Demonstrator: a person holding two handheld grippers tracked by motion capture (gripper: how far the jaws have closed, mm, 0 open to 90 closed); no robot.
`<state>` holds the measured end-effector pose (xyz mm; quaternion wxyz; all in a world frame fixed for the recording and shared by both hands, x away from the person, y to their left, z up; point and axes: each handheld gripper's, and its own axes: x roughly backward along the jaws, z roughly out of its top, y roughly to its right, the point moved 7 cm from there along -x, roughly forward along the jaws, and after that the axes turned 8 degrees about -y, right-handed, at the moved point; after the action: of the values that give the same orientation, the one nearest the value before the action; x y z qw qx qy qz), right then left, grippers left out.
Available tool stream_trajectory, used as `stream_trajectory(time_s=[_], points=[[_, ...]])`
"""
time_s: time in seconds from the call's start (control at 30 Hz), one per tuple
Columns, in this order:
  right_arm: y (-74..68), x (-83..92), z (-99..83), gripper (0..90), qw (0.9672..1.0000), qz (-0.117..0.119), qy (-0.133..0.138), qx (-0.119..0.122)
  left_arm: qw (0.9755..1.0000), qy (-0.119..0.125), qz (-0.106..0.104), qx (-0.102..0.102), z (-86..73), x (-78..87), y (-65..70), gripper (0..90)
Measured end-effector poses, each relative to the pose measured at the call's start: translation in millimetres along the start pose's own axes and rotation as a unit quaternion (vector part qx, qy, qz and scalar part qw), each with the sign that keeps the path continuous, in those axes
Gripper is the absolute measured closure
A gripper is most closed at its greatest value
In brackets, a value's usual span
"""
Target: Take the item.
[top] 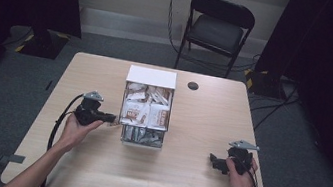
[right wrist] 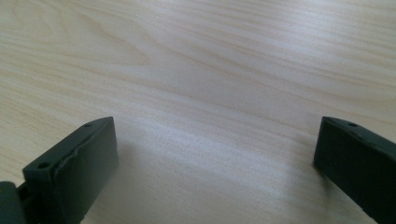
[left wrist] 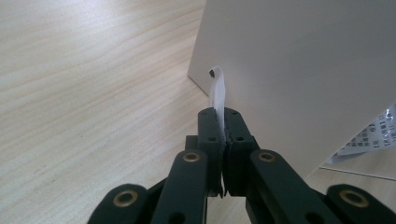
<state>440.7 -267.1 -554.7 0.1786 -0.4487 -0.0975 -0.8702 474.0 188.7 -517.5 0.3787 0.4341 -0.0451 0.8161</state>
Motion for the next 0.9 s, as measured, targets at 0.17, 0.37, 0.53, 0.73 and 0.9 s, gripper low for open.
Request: stream_trajectory(time_s=[0.17,0.37,0.53,0.73,0.9], points=[[0.0,0.0,0.0,0.0,1.0000,0.000,0.000,0.000,0.9999,-0.002,0.003,0.011,-1.9,-2.3,-2.9,82.2],[0.0,0.0,0.0,0.0,1.0000,0.000,0.000,0.000,0.9997,0.001,0.018,0.018,-1.8,-0.2,-7.5,73.1],[0.0,0.0,0.0,0.0,1.0000,0.000,0.000,0.000,0.9988,0.006,0.044,0.020,-1.0,3.8,-14.5,61.2],[0.0,0.0,0.0,0.0,1.0000,0.000,0.000,0.000,0.9986,0.015,0.042,0.029,-0.7,10.3,-20.3,55.2],[0.0,0.0,0.0,0.0,1.0000,0.000,0.000,0.000,0.9985,0.025,0.042,0.024,2.4,18.6,-16.6,38.7]])
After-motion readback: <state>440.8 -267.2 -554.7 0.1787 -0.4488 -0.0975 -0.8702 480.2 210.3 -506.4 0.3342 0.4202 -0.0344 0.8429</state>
